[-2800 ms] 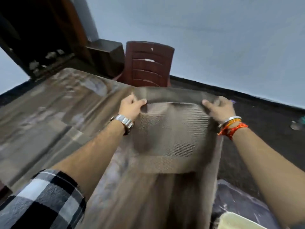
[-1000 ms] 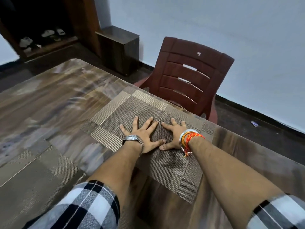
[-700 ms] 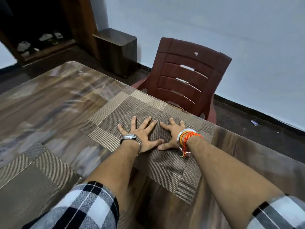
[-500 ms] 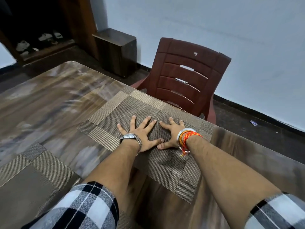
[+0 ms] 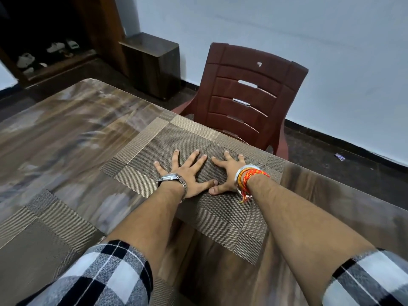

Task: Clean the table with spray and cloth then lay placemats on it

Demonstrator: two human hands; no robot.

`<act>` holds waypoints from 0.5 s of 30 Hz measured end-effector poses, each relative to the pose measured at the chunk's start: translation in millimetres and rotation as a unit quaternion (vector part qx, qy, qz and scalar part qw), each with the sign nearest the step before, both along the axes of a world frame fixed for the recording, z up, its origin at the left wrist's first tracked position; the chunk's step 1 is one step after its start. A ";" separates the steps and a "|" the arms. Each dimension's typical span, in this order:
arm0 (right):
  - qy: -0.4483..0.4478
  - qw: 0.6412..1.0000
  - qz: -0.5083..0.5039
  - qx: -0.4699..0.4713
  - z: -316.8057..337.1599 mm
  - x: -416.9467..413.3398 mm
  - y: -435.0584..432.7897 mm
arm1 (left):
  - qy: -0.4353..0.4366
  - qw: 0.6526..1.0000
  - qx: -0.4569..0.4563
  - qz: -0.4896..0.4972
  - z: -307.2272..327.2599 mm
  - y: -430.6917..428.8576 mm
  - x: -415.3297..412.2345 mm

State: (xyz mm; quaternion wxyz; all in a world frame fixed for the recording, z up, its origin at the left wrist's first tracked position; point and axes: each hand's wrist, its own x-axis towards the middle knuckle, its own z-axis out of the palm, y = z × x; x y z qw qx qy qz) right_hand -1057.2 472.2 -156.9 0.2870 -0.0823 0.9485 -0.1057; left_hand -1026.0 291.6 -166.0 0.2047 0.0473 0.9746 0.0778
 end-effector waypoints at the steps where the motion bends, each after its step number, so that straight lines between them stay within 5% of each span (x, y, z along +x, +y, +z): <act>1: 0.000 1.000 0.000 0.003 0.7 0.9 -0.2 | 0.001 1.000 -0.002 0.000 -0.1 -0.1 0.7; 7: 0.014 1.000 0.000 -0.004 0.8 4.7 0.3 | 0.009 1.000 0.001 0.007 -1.5 0.9 2.8; 15: 0.210 0.967 -0.079 -0.118 30.3 105.0 36.8 | -0.013 0.997 -0.081 -0.012 19.5 10.8 9.2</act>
